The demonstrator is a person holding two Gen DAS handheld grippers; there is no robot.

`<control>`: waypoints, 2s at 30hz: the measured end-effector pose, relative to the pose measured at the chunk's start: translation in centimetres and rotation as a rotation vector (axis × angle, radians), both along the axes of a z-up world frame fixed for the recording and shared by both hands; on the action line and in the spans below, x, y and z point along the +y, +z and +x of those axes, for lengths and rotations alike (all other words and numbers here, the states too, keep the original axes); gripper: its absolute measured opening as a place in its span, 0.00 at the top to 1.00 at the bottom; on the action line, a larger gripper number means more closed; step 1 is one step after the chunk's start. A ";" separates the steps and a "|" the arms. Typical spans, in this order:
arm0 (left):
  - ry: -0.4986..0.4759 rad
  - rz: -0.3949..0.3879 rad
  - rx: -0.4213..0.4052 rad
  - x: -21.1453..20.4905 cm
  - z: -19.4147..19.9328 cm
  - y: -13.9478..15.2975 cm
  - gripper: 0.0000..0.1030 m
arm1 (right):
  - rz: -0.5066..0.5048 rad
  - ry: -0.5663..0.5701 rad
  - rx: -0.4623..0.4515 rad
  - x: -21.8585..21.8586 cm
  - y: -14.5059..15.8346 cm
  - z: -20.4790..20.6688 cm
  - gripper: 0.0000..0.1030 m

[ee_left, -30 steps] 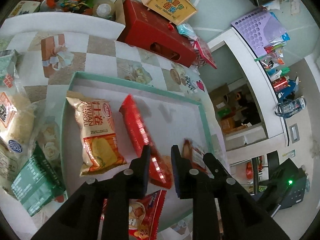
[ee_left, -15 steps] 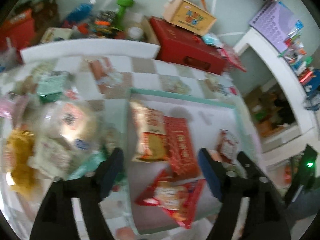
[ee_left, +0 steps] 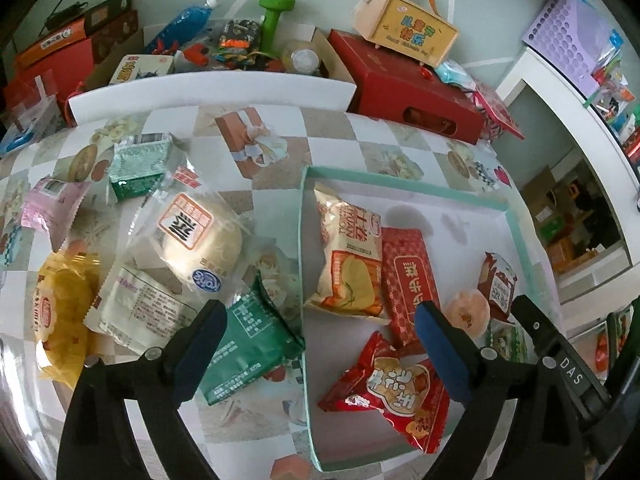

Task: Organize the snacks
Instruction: 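Move both tools back from the tray toward the snack pile, then grasp the yellow soft bread bag with the left tool while the right tool grasps the green pack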

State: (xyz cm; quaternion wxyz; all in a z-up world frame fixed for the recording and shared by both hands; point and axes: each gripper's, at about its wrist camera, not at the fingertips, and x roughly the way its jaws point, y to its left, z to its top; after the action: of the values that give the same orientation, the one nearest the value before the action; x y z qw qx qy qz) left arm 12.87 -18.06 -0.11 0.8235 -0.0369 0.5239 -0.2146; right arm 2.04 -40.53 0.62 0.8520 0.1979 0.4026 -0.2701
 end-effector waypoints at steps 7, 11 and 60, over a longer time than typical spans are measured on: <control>0.035 0.039 -0.042 0.9 -0.2 0.1 0.00 | -0.020 0.017 0.003 0.5 -0.1 0.3 0.00; 0.056 0.031 -0.033 1.8 -0.3 0.3 0.00 | -0.034 0.017 0.007 0.8 0.1 0.5 0.00; 0.519 0.096 0.015 23.1 -1.0 -1.1 0.00 | -0.089 0.662 0.022 23.7 -0.1 7.6 0.00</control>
State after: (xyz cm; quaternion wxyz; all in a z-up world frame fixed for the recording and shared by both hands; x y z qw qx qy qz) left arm 11.86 5.06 -1.25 0.8478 -0.1328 0.5126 0.0293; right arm 9.67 -16.80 0.55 0.8968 0.0162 0.4421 0.0017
